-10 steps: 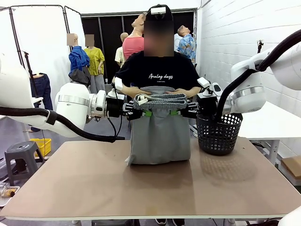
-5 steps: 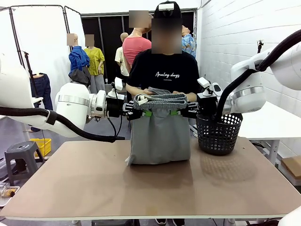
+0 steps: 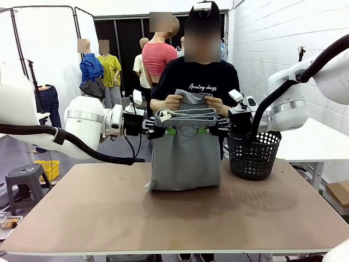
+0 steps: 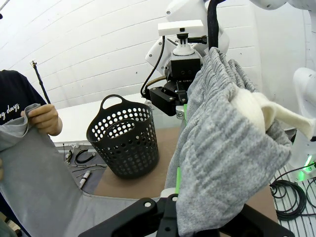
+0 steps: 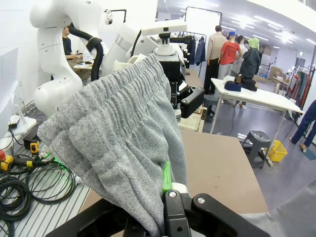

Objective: Fold the training pants.
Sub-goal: Release the ends of the Training pants and then grab the overlapped ends.

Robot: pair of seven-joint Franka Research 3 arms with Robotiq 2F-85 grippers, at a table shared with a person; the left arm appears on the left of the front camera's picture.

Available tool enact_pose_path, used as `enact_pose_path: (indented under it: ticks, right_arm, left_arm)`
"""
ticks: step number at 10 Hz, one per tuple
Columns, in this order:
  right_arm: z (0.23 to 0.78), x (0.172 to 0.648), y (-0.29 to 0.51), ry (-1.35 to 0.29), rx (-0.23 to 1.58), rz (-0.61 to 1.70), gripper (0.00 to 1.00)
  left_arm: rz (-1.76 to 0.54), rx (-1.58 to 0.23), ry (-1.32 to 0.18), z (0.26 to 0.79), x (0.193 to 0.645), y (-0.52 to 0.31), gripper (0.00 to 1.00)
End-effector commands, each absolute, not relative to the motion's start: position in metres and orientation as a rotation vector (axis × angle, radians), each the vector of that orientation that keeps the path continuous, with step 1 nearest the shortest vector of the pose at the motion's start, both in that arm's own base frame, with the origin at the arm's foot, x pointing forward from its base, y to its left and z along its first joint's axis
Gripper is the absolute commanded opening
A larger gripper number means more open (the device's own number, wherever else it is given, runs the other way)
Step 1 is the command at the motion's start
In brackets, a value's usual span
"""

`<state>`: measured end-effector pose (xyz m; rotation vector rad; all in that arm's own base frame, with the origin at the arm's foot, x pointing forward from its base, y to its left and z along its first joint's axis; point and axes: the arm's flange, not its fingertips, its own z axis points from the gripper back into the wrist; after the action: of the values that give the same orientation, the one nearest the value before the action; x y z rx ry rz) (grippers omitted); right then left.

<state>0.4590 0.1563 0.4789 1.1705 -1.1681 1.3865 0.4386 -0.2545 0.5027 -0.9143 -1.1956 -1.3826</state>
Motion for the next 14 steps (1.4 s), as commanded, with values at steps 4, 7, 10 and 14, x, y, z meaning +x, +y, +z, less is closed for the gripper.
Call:
enact_pose_path:
  ticks: [4,7,10,14]
  right_arm:
    - [0.4802,0.4574,0.1566,-1.18,1.181,1.397,0.0]
    - [0.4802,0.4574,0.1566,-1.18,1.181,1.397,0.0]
    - [0.4802,0.4574,0.1566,-1.18,1.181,1.397,0.0]
    - [0.4802,0.4574,0.1566,-1.18,1.181,1.397,0.0]
  left_arm:
    - [-1.374,-0.905,-1.227,0.5026,0.4345,-0.2555,0.0]
    - [-1.374,-0.905,-1.227,0.5026,0.4345,-0.2555,0.0]
    - [-1.374,-0.905,-1.227,0.5026,0.4345,-0.2555,0.0]
    - [-1.374,-0.905,-1.227,0.5026,0.4345,-0.2555,0.0]
